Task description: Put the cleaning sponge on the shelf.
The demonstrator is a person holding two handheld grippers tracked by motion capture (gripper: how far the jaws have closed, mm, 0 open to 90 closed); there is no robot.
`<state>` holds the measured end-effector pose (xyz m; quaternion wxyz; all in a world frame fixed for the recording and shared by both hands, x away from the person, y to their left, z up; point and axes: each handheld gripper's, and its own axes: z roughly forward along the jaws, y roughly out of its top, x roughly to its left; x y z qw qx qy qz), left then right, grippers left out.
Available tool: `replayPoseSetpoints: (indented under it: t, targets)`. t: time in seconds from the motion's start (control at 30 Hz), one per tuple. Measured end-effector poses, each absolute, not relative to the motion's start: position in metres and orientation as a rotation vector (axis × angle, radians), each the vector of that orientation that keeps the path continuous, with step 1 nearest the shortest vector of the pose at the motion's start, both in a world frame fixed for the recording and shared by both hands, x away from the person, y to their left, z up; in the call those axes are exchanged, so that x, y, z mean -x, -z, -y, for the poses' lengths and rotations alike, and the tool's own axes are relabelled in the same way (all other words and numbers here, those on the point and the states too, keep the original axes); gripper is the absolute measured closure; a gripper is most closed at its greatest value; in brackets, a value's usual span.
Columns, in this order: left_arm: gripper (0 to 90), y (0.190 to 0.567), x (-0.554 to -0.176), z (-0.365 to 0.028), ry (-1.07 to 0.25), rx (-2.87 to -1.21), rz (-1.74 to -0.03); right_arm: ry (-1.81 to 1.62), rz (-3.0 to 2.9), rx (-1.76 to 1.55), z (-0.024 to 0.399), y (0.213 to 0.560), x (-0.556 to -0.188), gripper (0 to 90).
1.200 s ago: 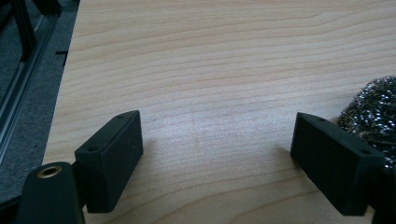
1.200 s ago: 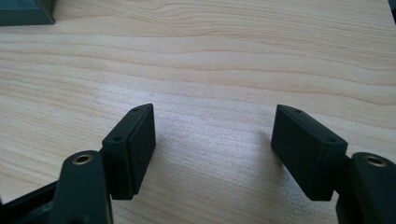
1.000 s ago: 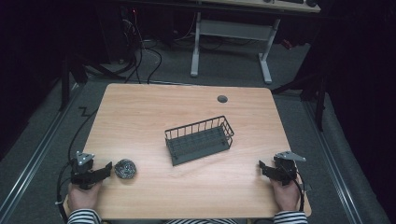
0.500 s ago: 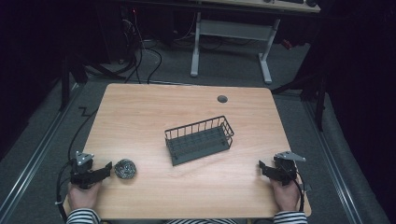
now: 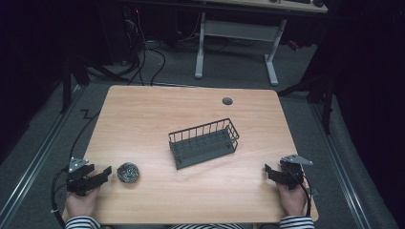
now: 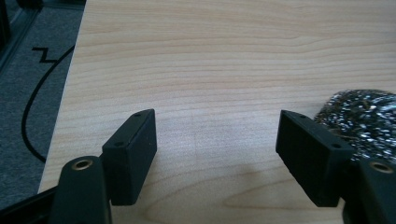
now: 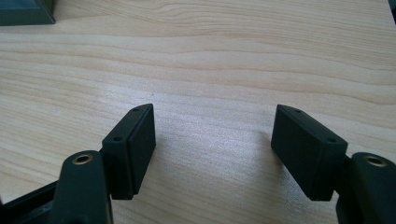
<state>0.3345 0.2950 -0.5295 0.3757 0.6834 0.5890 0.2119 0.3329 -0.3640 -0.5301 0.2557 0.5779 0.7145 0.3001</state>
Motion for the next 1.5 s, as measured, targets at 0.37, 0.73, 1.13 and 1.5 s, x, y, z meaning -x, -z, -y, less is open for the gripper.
replayPoseSetpoints:
  t: [0.37,0.73,1.13,1.5]
  targets:
    - [31.0,0.505,-0.315,-0.296,-0.543,-1.705,-1.442,-0.816,-1.939,-1.57,0.364,0.53,-0.333,30.9]
    - [27.6,0.481,-0.31,-0.267,-0.486,-1.782,-1.324,-0.815,-1.939,-1.57,0.364,0.53,-0.333,30.9]
    - [15.5,0.486,-0.32,-0.229,-0.439,-1.948,-1.298,-0.815,-1.941,-1.566,0.364,0.53,-0.333,30.8]
    - [7.6,0.503,-0.332,-0.215,-0.42,-2.039,-1.335,-0.814,-1.944,-1.567,0.364,0.53,-0.332,30.4]
